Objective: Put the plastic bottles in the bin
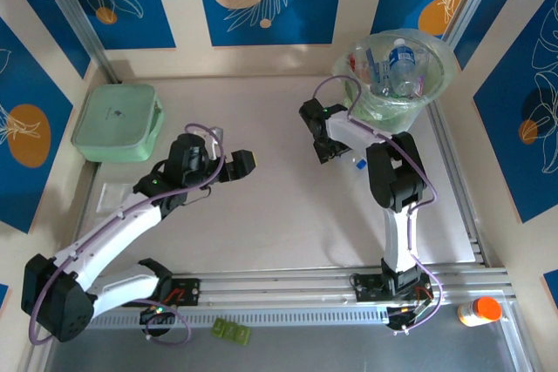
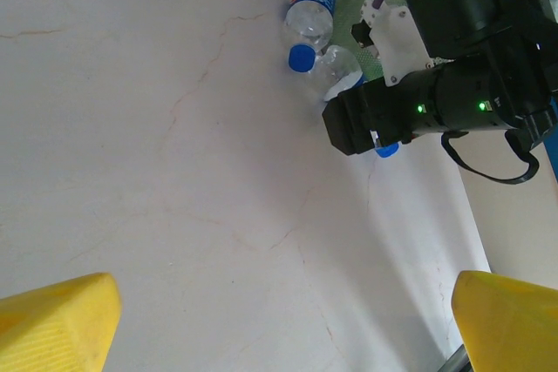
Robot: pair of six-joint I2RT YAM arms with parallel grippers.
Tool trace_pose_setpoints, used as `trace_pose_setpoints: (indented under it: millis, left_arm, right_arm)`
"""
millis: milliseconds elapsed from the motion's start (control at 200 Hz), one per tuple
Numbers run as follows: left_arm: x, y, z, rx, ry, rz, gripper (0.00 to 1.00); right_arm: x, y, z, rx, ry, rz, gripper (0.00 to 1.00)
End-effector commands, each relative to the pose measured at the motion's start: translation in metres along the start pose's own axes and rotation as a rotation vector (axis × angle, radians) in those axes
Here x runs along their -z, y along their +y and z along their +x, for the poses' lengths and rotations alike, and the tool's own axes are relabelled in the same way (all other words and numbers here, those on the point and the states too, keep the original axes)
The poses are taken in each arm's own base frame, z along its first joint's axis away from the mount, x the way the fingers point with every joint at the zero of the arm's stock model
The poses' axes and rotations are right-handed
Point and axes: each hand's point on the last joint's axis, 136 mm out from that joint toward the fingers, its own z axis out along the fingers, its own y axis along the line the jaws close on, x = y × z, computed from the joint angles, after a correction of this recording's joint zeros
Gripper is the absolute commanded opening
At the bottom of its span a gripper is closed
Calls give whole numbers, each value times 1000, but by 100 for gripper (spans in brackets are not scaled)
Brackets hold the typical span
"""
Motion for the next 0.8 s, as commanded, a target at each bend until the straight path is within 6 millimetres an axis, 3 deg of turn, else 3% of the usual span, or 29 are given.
trace_pose_setpoints:
  millis: [0, 290, 450, 605, 795]
  left_arm:
    - [-2, -4, -4, -9, -4, 33, 97]
    - [-5, -4, -5, 1, 3, 43, 96]
    - [-5, -6, -6, -5, 0, 52, 96]
    - [-4, -8, -7, -7, -2, 59, 96]
    - [0, -16, -10, -11, -4, 83, 95]
  right_arm:
    - [-14, 3, -8, 13, 11, -23, 80]
    - [-23, 33, -14, 63, 29, -135, 78]
    - [-19, 37, -12, 60, 21, -138, 69]
    - [-5, 36, -7, 37, -9, -158, 58]
    - [31, 35, 0, 13, -83, -204, 57]
